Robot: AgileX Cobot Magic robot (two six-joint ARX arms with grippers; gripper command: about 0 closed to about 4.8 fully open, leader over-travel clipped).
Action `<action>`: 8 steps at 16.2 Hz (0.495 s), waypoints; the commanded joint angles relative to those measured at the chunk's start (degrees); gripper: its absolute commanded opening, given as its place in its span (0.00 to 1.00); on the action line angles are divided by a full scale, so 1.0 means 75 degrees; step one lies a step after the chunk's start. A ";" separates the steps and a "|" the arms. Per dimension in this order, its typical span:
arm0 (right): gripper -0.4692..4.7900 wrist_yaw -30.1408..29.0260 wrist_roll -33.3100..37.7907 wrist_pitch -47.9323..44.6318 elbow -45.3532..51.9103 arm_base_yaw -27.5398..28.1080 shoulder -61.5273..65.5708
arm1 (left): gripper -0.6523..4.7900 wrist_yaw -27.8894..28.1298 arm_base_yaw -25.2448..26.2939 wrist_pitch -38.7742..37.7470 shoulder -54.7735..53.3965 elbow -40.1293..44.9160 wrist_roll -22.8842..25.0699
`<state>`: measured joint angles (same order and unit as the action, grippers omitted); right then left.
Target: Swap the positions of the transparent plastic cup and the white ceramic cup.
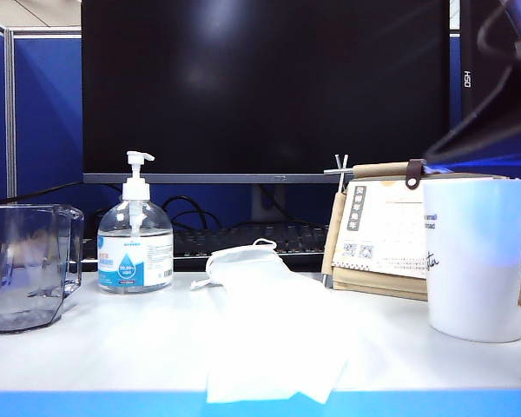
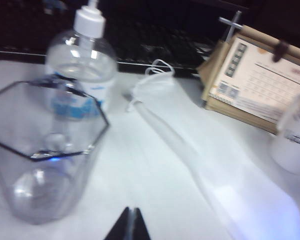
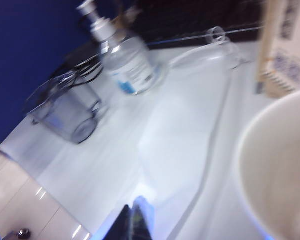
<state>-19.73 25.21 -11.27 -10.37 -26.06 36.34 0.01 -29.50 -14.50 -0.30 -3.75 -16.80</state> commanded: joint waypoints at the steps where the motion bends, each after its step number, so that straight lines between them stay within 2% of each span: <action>1: 0.08 0.0364 -0.0653 -0.0070 -0.0023 -0.0035 -0.0006 | 0.12 0.0784 0.0009 -0.0073 0.0003 -0.0015 -0.0015; 5: 0.08 0.0367 -0.0927 0.0595 -0.0026 -0.0035 0.0017 | 0.12 0.0935 0.0006 -0.0198 0.0003 -0.0017 -0.0023; 8: 0.08 -0.0251 -0.0271 0.1306 -0.0026 -0.0041 0.0015 | 0.12 0.0883 0.0009 -0.0204 0.0003 -0.0017 -0.0020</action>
<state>-19.40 21.56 -2.90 -10.37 -26.33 36.58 6.85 -29.50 -16.58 -0.30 -3.75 -16.80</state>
